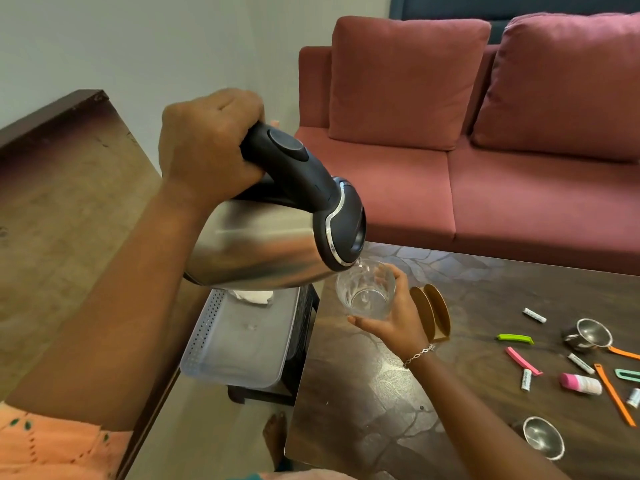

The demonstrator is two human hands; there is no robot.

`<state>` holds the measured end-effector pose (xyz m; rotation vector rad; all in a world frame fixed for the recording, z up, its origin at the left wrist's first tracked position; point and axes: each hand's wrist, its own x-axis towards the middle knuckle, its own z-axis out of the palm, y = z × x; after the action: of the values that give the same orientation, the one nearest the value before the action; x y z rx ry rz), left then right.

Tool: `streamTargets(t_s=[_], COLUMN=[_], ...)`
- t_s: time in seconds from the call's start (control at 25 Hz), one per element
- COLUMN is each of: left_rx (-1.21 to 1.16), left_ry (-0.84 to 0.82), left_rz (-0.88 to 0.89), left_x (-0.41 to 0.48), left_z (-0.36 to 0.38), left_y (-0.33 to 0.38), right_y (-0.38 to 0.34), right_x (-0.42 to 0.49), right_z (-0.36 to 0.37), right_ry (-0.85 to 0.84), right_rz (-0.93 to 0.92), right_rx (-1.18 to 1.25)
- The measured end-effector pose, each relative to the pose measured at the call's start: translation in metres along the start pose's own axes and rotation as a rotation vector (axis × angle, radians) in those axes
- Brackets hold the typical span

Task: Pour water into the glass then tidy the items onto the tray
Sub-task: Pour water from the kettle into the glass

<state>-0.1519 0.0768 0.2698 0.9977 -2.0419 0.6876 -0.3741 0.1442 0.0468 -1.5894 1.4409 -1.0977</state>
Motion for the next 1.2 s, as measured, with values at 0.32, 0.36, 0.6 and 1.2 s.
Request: streamTargets(t_s=[0.32, 0.36, 0.6, 1.2], left_rx=[0.006, 0.007, 0.003, -0.004], left_ry=[-0.018, -0.020, -0.021, -0.055], left_rz=[0.039, 0.043, 0.063, 0.087], left_x=[0.002, 0.002, 0.005, 0.010], left_z=[0.001, 0.001, 0.004, 0.012], left_y=[0.001, 0.001, 0.002, 0.008], right_y=[0.003, 0.004, 0.008, 0.023], right_x=[-0.001, -0.002, -0.003, -0.012], right_z=[-0.001, -0.001, -0.006, -0.014], right_ry=[-0.001, -0.002, 0.002, 0.021], right_rz=[-0.001, -0.001, 0.008, 0.052], right_rx=[0.011, 0.012, 0.014, -0.002])
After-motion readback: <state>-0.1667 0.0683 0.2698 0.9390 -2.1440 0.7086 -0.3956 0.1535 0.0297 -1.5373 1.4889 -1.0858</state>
